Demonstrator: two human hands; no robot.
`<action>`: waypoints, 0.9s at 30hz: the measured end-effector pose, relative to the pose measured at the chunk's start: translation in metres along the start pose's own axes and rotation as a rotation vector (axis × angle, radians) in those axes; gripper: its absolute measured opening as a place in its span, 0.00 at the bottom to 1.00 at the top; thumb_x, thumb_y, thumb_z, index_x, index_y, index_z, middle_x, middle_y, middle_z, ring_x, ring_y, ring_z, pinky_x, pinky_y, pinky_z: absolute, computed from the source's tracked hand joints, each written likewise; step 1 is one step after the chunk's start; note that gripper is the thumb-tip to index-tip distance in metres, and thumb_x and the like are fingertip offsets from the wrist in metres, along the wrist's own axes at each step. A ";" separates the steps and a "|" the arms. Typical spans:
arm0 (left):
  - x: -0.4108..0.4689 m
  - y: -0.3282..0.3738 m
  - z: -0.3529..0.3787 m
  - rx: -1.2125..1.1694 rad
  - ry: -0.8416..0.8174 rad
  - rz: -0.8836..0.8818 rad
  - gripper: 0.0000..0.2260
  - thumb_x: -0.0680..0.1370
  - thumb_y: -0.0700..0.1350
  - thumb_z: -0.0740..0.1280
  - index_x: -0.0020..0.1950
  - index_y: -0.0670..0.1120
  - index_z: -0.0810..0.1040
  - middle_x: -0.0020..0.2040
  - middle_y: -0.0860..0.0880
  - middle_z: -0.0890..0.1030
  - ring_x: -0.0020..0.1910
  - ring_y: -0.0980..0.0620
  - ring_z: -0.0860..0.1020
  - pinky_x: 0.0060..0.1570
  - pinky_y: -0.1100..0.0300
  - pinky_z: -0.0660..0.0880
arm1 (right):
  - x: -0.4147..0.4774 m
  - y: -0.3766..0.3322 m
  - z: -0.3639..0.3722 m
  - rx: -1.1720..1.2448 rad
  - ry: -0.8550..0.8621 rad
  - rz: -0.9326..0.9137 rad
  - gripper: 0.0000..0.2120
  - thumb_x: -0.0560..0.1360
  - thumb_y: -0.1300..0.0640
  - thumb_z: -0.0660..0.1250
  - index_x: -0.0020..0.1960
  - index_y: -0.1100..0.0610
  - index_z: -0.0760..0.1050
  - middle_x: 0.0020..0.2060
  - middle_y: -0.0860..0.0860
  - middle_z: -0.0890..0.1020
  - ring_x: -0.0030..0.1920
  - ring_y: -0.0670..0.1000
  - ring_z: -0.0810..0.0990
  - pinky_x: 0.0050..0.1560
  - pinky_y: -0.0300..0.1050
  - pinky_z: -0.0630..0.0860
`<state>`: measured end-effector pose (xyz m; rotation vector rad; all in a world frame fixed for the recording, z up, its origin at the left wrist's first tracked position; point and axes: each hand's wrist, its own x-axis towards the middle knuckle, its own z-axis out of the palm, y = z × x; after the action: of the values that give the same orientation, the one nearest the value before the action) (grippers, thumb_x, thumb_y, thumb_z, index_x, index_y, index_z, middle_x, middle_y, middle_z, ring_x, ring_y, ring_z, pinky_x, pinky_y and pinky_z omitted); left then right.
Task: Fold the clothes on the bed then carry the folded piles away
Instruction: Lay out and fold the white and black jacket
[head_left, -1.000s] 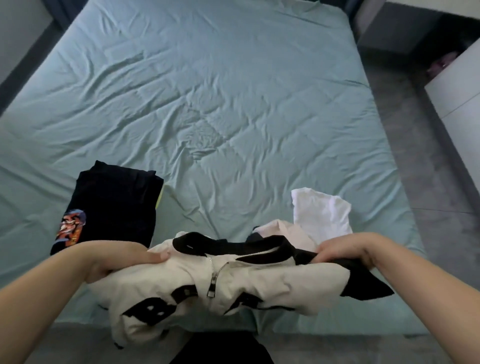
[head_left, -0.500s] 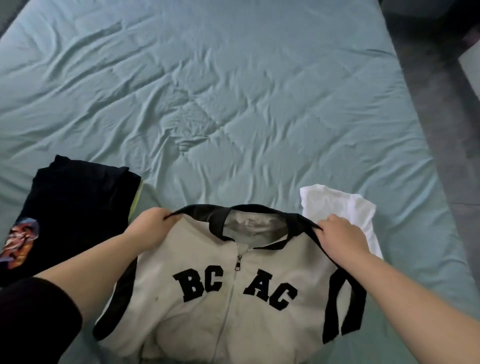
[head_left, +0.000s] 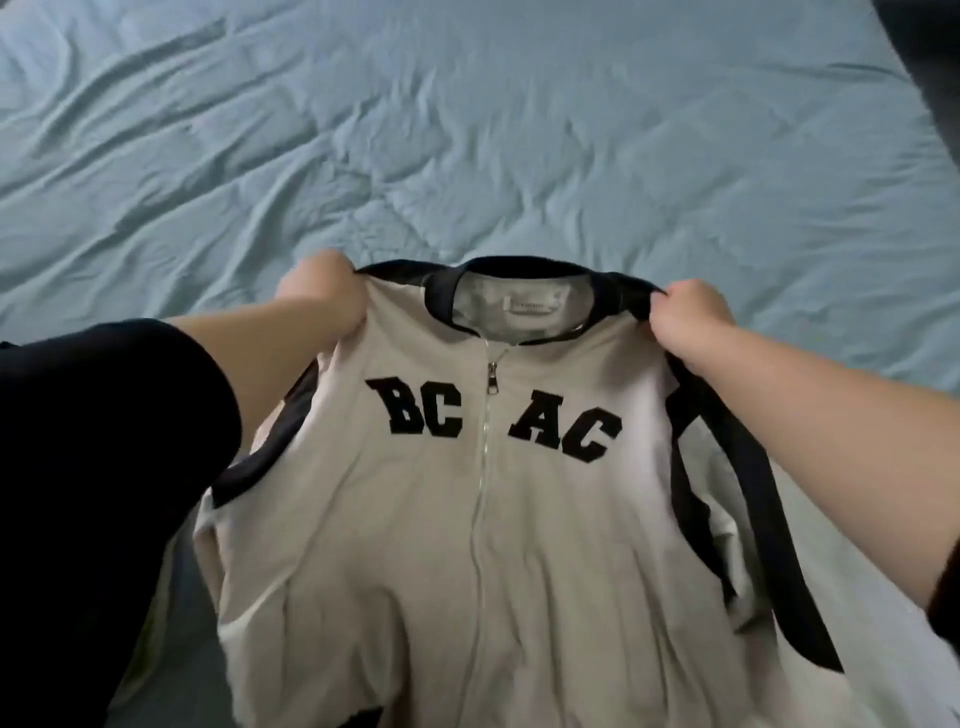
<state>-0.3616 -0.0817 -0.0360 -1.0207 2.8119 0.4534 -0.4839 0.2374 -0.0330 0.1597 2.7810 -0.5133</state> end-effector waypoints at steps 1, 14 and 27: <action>0.015 0.011 -0.004 -0.008 0.021 0.022 0.12 0.77 0.39 0.56 0.52 0.39 0.78 0.53 0.39 0.80 0.48 0.39 0.78 0.45 0.53 0.73 | 0.015 -0.013 -0.005 0.046 0.031 -0.009 0.20 0.82 0.54 0.54 0.63 0.67 0.73 0.62 0.66 0.76 0.62 0.65 0.74 0.59 0.50 0.71; -0.068 -0.013 0.118 0.215 -0.589 0.223 0.54 0.55 0.82 0.58 0.63 0.70 0.20 0.66 0.49 0.17 0.66 0.38 0.19 0.65 0.26 0.37 | -0.060 0.017 0.129 -0.471 -0.526 -0.296 0.48 0.61 0.17 0.44 0.70 0.35 0.24 0.69 0.47 0.20 0.72 0.60 0.23 0.62 0.81 0.36; -0.075 0.008 0.111 0.360 -0.446 0.238 0.49 0.65 0.79 0.53 0.71 0.61 0.24 0.74 0.42 0.26 0.71 0.38 0.25 0.62 0.26 0.30 | -0.044 0.002 0.127 -0.536 -0.493 -0.330 0.46 0.64 0.18 0.44 0.71 0.36 0.25 0.70 0.47 0.21 0.72 0.59 0.23 0.63 0.78 0.33</action>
<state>-0.3087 0.0045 -0.1234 -0.4478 2.4853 0.1567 -0.4071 0.1905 -0.1323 -0.4836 2.3518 0.1291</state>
